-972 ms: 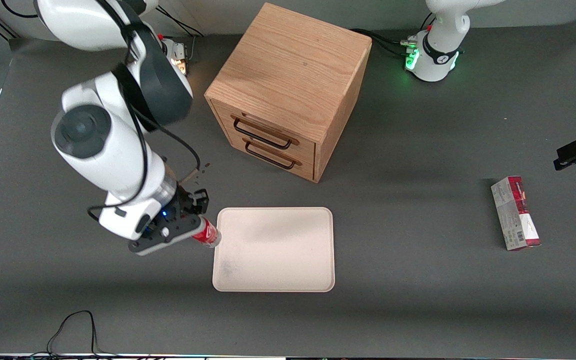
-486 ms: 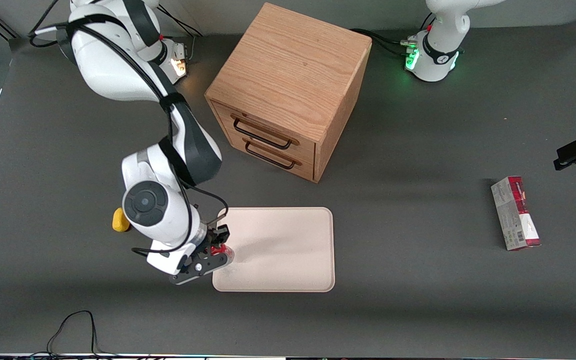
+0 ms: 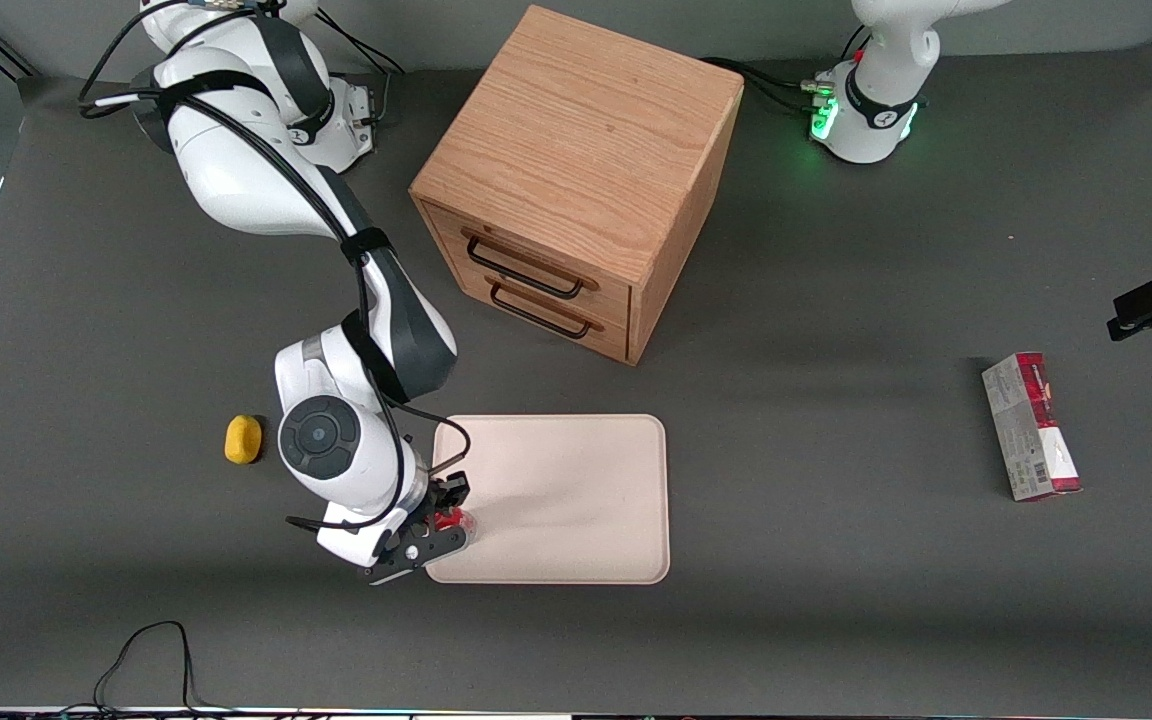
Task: Place coke bottle on tray
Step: 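Lower the bottle upright onto the cream tray's corner, then open the right gripper and release the bottle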
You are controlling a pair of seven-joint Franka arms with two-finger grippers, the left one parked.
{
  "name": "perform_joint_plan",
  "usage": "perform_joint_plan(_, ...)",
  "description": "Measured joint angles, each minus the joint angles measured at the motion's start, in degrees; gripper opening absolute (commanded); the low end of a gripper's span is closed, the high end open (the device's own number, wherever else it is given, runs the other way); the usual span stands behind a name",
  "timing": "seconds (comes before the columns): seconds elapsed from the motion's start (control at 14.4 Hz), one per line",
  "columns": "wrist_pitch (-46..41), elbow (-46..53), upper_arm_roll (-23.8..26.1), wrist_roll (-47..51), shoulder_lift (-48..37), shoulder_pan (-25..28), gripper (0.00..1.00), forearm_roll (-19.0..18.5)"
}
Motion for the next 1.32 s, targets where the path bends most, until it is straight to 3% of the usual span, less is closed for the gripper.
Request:
perform_joint_plan(0.56,-0.6,1.2,0.0,1.4,-1.0,-0.1,1.00,0.0)
perform_joint_plan(1.11,-22.0,2.8,-1.2,4.5,-16.2,-2.0,1.00,0.0)
perform_joint_plan(1.32,-30.2,2.7,-4.0,4.5,-21.8,-3.3,1.00,0.0)
